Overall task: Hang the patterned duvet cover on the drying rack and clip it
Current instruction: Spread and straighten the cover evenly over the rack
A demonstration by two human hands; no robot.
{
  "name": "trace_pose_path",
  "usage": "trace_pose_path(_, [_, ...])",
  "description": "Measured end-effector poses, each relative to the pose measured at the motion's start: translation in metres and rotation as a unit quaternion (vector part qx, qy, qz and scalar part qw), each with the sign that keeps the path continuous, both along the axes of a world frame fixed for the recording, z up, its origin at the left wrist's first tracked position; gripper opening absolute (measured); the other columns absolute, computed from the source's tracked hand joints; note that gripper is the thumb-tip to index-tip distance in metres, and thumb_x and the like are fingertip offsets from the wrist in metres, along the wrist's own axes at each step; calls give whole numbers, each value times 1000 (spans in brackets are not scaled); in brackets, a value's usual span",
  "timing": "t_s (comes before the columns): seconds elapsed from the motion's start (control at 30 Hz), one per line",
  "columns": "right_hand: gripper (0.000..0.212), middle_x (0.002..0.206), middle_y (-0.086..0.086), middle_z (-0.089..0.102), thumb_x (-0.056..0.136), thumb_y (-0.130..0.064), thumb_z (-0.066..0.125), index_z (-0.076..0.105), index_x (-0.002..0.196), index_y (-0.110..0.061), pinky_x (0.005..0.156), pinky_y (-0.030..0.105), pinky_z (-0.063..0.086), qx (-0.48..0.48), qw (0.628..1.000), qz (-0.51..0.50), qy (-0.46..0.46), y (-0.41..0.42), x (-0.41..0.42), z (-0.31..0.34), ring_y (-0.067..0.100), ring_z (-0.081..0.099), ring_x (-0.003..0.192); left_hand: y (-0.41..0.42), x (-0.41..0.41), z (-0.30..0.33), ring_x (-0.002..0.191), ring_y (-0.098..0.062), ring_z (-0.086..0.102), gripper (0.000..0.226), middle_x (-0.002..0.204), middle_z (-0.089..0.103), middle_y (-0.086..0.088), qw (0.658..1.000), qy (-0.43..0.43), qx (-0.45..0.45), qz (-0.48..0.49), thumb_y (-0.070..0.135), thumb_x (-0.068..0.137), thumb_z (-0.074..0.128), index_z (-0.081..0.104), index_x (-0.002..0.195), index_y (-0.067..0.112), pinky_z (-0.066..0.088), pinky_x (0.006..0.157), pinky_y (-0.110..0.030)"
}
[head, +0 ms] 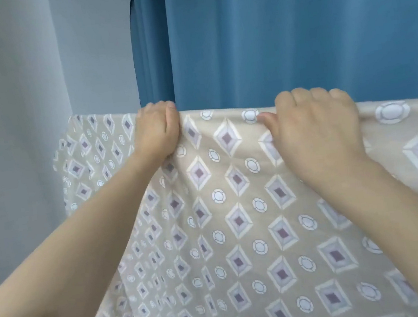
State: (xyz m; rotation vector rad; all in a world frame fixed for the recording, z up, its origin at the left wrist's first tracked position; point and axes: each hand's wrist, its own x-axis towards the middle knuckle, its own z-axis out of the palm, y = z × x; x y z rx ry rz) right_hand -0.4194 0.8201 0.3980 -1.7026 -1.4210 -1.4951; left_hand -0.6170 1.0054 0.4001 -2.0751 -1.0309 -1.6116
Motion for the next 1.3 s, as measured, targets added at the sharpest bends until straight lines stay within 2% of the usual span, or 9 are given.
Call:
trace_pose_path(0.17, [21, 74, 10, 52, 86, -27, 62, 51, 79, -11, 67, 39, 23, -12, 1000, -11, 25, 23, -24, -2, 28, 47, 67, 21, -15, -1, 70, -30, 42, 40, 66, 42, -4, 1000, -21, -10, -1, 28, 99, 16, 36, 67, 12, 37, 78, -44])
trace_pose_path(0.43, [37, 90, 3, 57, 105, -37, 21, 49, 90, -19, 63, 32, 28, -158, 983, 85, 50, 86, -97, 31, 28, 51, 76, 35, -30, -11, 69, -20, 39, 34, 70, 43, 5, 993, 13, 59, -103, 29, 102, 24, 41, 75, 19, 29, 72, -33])
trace_pose_path(0.57, [29, 80, 1, 46, 106, -32, 27, 39, 84, -18, 62, 32, 30, -233, 963, 99, 88, 106, -106, 44, 25, 43, 75, 71, -69, -2, 68, -22, 40, 45, 65, 40, 7, 999, 8, 13, -48, 36, 101, 17, 43, 71, 14, 32, 72, -37])
trace_pose_path(0.77, [18, 83, -1, 39, 99, -24, 45, 32, 89, -15, 46, 30, 14, -165, 982, 71, 65, 112, -112, 33, 22, 39, 76, 115, -105, 1, 75, -23, 44, 54, 71, 48, 1, 1000, -3, -23, 9, 42, 99, 10, 48, 76, 11, 37, 87, -45])
trace_pose_path(0.9, [6, 89, 1, 43, 92, -18, 44, 39, 95, -16, 56, 30, 24, -197, 975, 83, 69, 129, -128, 35, 25, 46, 82, 111, -90, -22, 107, -19, 45, 43, 112, 54, -1, 998, -25, 1, -65, 37, 103, 22, 56, 110, 13, 32, 102, -36])
trace_pose_path(1.03, [24, 104, 7, 57, 93, -23, 39, 52, 111, -14, 74, 37, 29, -150, 988, 42, 15, 168, -155, 21, 28, 55, 94, 111, -78, -70, 135, -18, 27, 46, 141, 31, -2, 984, -139, -60, -97, 42, 100, 43, 34, 139, 20, 21, 113, -33])
trace_pose_path(1.1, [39, 97, 7, 55, 86, -16, 29, 54, 117, -12, 80, 39, 29, -98, 995, -9, -31, 184, -164, -1, 27, 51, 87, 114, -79, -93, 126, -18, 37, 47, 132, 40, 1, 968, -202, -131, -70, 50, 96, 48, 39, 131, 21, 31, 106, -35])
trace_pose_path(1.17, [53, 102, 10, 52, 84, -14, 24, 46, 132, -7, 91, 43, 27, -60, 995, -31, -75, 194, -166, -19, 30, 49, 92, 117, -84, -104, 90, -14, 52, 27, 95, 54, 7, 959, -207, -179, -70, 49, 96, 48, 49, 95, 22, 44, 82, -37])
trace_pose_path(1.3, [56, 108, 11, 52, 84, -12, 28, 40, 139, -9, 100, 44, 22, -9, 995, -40, -96, 203, -160, -25, 32, 49, 99, 112, -96, -109, 52, -13, 37, 40, 54, 37, 8, 968, -145, -188, -87, 38, 102, 41, 35, 68, 18, 32, 52, -33])
